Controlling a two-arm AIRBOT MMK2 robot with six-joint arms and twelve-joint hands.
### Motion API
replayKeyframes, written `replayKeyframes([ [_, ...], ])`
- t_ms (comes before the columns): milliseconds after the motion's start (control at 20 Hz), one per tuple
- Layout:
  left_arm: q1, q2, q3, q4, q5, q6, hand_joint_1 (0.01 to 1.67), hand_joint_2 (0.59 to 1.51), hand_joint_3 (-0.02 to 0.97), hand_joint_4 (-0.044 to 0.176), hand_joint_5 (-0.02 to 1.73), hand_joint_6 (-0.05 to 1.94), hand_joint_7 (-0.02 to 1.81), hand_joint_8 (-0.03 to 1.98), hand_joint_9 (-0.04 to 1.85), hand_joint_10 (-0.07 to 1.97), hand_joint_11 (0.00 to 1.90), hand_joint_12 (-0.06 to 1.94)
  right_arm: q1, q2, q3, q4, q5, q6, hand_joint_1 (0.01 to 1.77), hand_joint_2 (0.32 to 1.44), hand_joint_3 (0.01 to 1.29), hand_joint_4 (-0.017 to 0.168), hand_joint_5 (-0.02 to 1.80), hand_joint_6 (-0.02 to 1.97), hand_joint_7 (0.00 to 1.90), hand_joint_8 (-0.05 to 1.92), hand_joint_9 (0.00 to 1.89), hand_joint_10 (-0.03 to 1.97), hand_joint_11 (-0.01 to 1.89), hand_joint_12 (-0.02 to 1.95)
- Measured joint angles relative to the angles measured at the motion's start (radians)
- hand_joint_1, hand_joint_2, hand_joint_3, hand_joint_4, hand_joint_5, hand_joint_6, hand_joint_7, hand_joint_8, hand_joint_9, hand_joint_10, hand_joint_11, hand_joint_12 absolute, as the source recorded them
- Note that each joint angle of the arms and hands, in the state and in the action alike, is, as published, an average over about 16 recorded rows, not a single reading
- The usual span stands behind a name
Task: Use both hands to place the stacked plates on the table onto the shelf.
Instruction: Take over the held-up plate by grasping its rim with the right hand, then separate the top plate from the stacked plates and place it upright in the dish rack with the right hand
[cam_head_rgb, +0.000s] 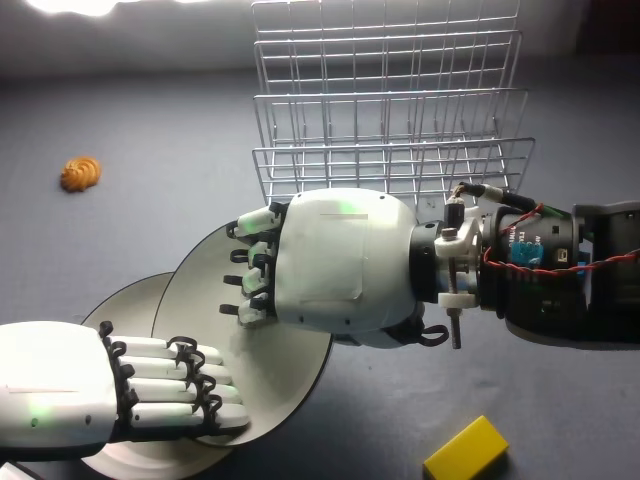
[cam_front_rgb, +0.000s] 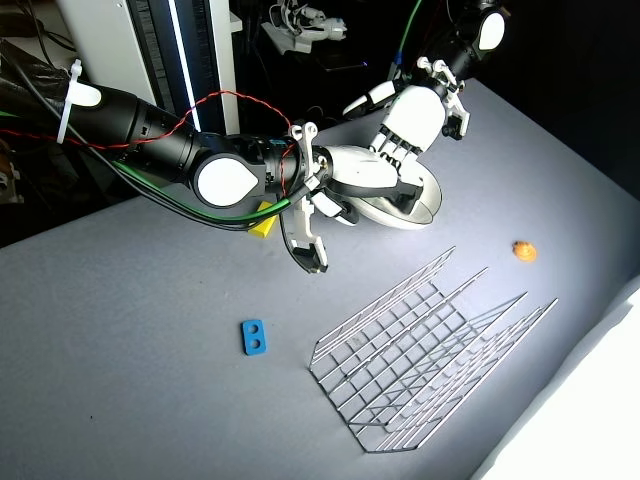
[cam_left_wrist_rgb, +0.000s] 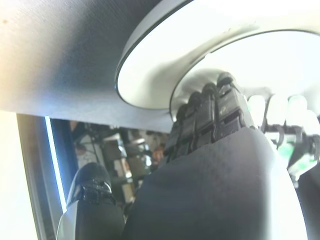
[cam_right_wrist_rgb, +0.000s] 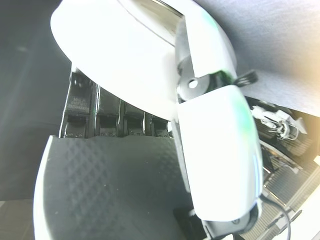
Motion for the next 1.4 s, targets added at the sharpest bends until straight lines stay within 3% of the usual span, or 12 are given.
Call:
replayKeyframes([
  [300, -0.005, 0.0, 0.012, -0.046, 0.004, -0.001, 0.02, 1.083, 0.019, -0.004, 0.03, -0.01, 0.04, 0.0, 0.02, -0.01, 0.02, 0.0, -0.005, -0.003, 0.001, -0.001, 0.022, -0.003, 1.22, 1.02, 0.02, -0.005, 0.74, 0.61, 0.81, 0.55, 0.84, 0.8, 0.65, 1.3],
  [650, -0.047, 0.013, 0.057, -0.158, 0.017, -0.007, 0.02, 1.089, 0.019, 0.0, 0.04, 0.01, 0.05, 0.01, 0.02, 0.0, 0.02, 0.01, -0.013, -0.002, -0.002, 0.0, 0.044, -0.002, 1.23, 0.99, 0.02, -0.004, 0.75, 0.88, 0.83, 0.88, 0.89, 1.16, 0.78, 1.26],
  [1050, -0.101, 0.036, 0.135, -0.282, 0.072, -0.016, 0.02, 1.095, 0.019, 0.002, 0.05, 0.02, 0.06, 0.01, 0.03, 0.0, 0.02, 0.01, -0.013, 0.026, -0.036, 0.002, 0.048, 0.002, 1.25, 0.99, 0.02, -0.003, 0.77, 0.91, 0.86, 0.95, 0.92, 1.16, 0.79, 1.25],
  [1400, -0.146, 0.052, 0.183, -0.303, 0.146, -0.018, 0.02, 1.091, 0.019, 0.003, 0.05, 0.02, 0.06, 0.01, 0.03, 0.0, 0.02, 0.01, -0.001, 0.095, -0.106, 0.002, 0.057, 0.001, 1.28, 0.99, 0.02, -0.002, 0.82, 0.93, 0.92, 0.94, 0.95, 1.12, 0.81, 1.21],
])
